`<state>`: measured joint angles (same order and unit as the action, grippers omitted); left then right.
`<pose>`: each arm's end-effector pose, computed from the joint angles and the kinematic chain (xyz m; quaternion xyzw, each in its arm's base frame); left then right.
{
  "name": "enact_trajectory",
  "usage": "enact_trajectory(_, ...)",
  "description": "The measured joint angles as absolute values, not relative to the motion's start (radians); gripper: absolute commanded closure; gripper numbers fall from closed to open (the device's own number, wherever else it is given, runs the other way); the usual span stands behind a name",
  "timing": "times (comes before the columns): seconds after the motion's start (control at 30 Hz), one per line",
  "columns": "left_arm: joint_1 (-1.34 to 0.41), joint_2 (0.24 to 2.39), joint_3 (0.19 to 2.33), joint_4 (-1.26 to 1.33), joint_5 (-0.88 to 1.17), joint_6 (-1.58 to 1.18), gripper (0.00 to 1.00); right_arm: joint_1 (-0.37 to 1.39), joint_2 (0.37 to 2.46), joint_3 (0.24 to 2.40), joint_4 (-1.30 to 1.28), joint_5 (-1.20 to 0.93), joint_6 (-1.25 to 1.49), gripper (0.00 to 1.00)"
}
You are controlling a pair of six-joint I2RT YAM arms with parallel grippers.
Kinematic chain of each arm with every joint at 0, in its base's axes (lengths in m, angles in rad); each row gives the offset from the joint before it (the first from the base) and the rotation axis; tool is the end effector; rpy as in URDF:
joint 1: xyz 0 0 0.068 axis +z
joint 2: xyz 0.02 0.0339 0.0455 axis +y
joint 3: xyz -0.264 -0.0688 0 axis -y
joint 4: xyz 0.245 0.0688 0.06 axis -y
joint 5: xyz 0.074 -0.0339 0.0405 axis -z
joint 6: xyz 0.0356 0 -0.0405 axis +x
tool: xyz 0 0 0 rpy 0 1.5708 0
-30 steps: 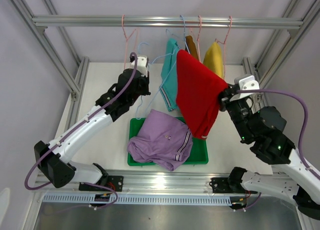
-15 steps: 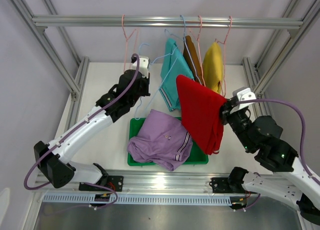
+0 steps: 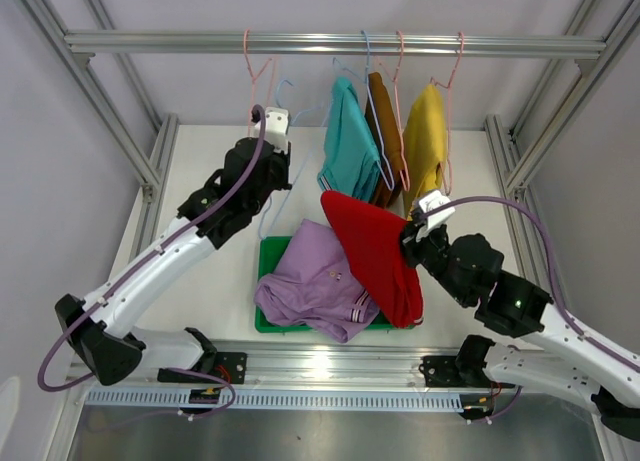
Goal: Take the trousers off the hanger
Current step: Place the trousers in the bin.
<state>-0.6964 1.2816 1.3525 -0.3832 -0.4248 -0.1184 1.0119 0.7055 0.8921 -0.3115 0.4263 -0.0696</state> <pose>0.2289 -0.1723 0.4110 0.1063 0.7929 -0.0715 0.5958 0.0943 0.1229 0.3758 -0.2573 0.7004 0.1522 0.6482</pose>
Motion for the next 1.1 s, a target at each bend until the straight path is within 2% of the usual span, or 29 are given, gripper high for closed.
enact_trajectory(0.57,-0.697,1.169,1.369,-0.392,-0.466,-0.080,1.00,1.235,1.076,0.892,-0.047,0.407,-0.014,1.00)
enact_trajectory(0.63,-0.697,1.159,1.370,-0.392,-0.466,-0.078,1.00,1.256,1.130,0.895,-0.016,0.401,0.001,0.88)
enact_trajectory(0.67,-0.697,1.156,1.371,-0.392,-0.466,-0.078,0.99,1.266,1.158,0.899,-0.007,0.397,0.010,0.77)
enact_trajectory(0.73,-0.697,1.152,1.372,-0.392,-0.465,-0.078,0.99,1.287,1.214,0.916,0.002,0.384,0.028,0.65)
enact_trajectory(0.77,-0.697,1.151,1.373,-0.392,-0.465,-0.078,0.99,1.298,1.243,0.928,0.002,0.377,0.038,0.48)
enact_trajectory(0.83,-0.697,1.151,1.373,-0.392,-0.465,-0.078,1.00,1.319,1.290,0.953,-0.005,0.368,0.052,0.44)
enact_trajectory(0.87,-0.697,1.151,1.373,-0.393,-0.465,-0.078,1.00,1.329,1.312,0.969,-0.017,0.363,0.055,0.38)
enact_trajectory(1.1,-0.696,1.150,1.373,-0.402,-0.464,-0.078,0.99,1.385,1.349,1.048,-0.105,0.317,0.091,0.27)
